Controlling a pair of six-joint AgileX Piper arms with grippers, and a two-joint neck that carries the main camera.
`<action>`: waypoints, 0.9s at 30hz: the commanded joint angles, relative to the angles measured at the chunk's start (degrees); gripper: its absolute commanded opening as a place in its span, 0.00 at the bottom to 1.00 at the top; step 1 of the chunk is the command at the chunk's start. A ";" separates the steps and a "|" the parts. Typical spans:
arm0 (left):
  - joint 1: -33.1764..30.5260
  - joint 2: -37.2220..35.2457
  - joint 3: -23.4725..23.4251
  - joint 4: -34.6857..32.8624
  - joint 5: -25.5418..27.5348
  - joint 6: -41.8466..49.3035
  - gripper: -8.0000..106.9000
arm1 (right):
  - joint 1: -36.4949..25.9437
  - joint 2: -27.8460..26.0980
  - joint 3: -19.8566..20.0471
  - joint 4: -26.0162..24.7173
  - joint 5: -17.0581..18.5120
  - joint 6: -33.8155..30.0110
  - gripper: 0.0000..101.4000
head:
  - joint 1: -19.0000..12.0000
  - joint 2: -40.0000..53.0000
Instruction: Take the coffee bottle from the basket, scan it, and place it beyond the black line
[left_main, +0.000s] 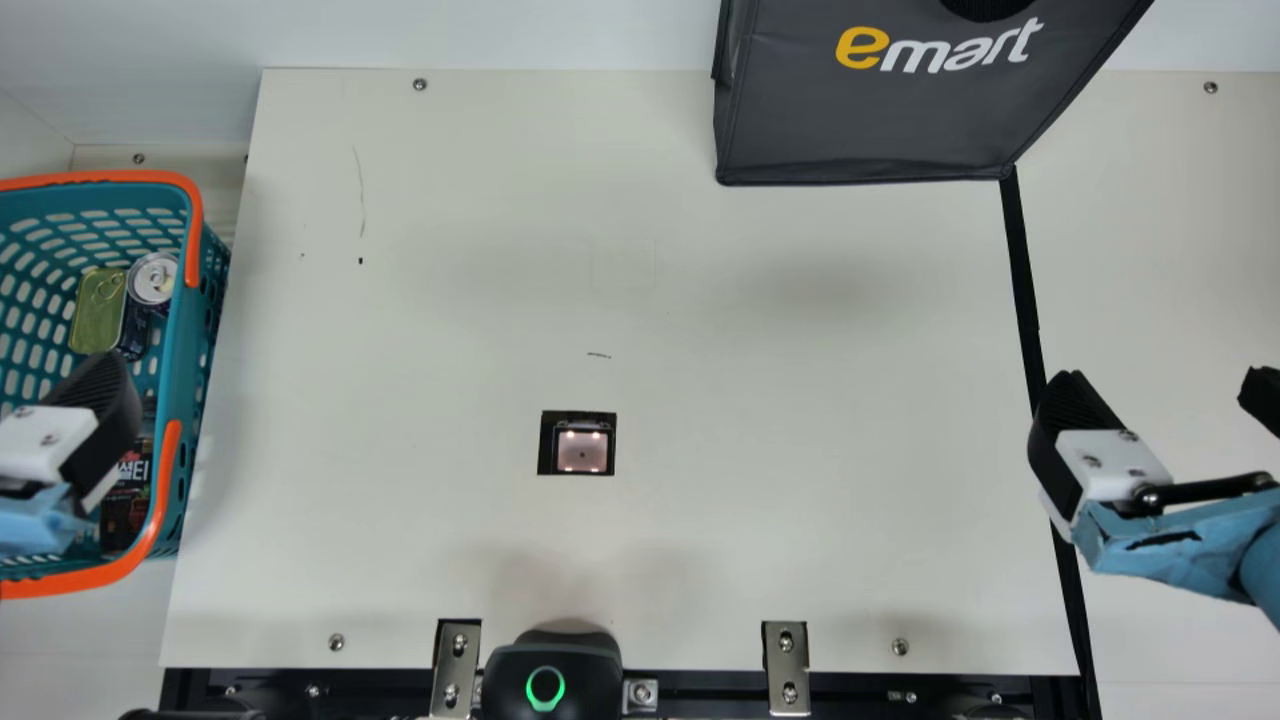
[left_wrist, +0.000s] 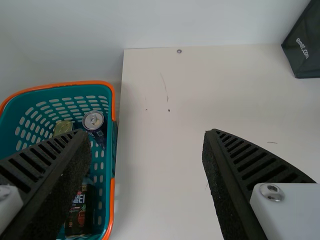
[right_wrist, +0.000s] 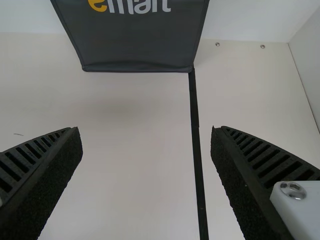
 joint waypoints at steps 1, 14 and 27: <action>0.00 0.00 0.00 0.00 0.00 0.00 0.85 | 0.00 0.00 0.00 0.00 0.00 0.00 0.90 | -1.48 1.34; 0.00 0.00 0.00 0.00 0.00 0.00 0.85 | 0.00 0.00 0.00 0.00 0.00 0.00 0.90 | -1.48 18.71; 0.00 0.00 0.00 0.00 0.00 0.00 0.85 | 0.00 0.00 0.00 0.00 -0.04 0.00 0.90 | -1.48 20.00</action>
